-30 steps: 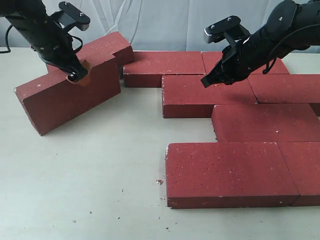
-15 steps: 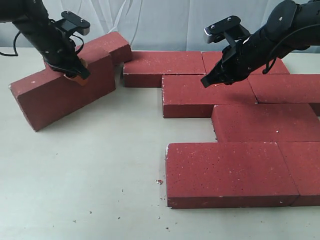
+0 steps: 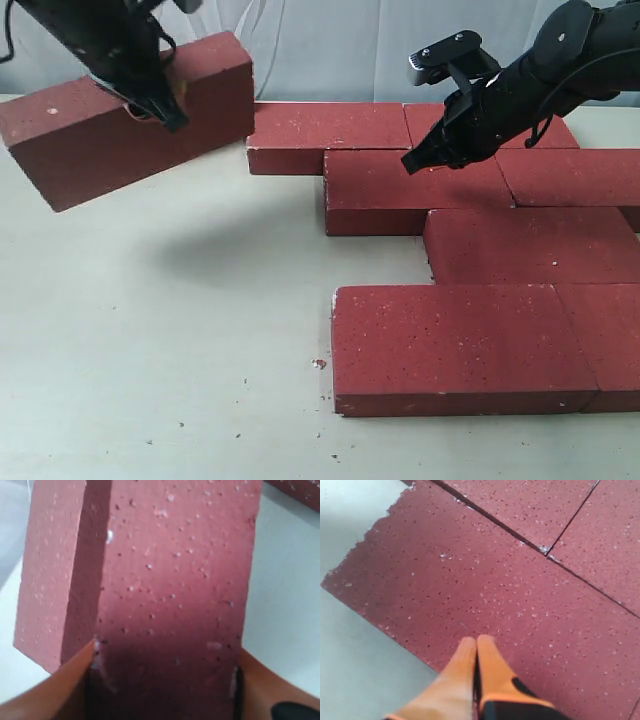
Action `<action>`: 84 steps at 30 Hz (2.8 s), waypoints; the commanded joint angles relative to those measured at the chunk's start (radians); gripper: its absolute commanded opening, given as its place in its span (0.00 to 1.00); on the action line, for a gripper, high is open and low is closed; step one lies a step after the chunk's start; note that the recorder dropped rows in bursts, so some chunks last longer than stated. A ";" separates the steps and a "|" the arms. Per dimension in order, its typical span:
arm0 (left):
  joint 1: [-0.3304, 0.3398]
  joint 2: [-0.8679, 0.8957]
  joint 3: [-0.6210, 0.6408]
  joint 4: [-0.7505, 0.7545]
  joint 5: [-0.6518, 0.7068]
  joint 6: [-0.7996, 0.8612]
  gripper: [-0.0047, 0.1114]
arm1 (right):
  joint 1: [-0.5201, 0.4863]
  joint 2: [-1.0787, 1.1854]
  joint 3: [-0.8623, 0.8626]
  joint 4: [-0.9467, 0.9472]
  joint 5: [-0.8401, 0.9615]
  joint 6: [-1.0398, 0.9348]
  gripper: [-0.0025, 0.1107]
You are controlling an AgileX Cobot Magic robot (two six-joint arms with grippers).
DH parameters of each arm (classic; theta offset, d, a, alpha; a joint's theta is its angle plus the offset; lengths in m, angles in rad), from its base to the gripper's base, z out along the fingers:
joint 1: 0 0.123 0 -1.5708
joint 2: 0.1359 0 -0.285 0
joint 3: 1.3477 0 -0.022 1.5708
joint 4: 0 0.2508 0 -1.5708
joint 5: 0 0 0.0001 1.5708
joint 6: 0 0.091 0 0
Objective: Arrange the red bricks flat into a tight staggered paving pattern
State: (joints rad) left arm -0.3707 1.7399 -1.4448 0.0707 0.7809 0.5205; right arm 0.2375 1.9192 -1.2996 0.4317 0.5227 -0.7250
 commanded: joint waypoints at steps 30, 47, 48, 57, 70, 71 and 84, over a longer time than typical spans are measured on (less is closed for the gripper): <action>-0.229 -0.069 0.519 0.690 -0.430 -0.531 0.55 | 0.024 -0.008 -0.001 0.023 -0.017 -0.006 0.02; -0.332 -0.308 0.519 0.061 -0.175 -0.067 0.87 | 0.023 -0.008 -0.001 0.023 -0.023 -0.006 0.02; -0.340 -0.327 0.519 0.035 -0.168 -0.067 0.87 | 0.023 -0.008 -0.001 0.023 -0.019 -0.006 0.02; -0.238 -0.361 0.533 0.388 -0.112 -0.607 0.06 | 0.067 -0.008 -0.001 0.048 0.003 -0.037 0.02; 0.178 -0.325 0.582 0.270 0.150 -0.822 0.04 | 0.223 -0.007 -0.001 0.045 0.075 -0.113 0.02; 0.211 -0.319 0.594 0.228 0.101 -0.800 0.04 | 0.225 -0.007 -0.001 0.045 0.075 -0.113 0.02; 0.392 -0.290 0.676 -0.218 -0.261 -0.119 0.04 | 0.228 0.028 -0.025 0.058 0.045 -0.113 0.02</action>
State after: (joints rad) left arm -0.0272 1.4303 -0.7724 -0.1654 0.5376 0.3956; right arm 0.4629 1.9242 -1.3044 0.4820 0.5896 -0.8298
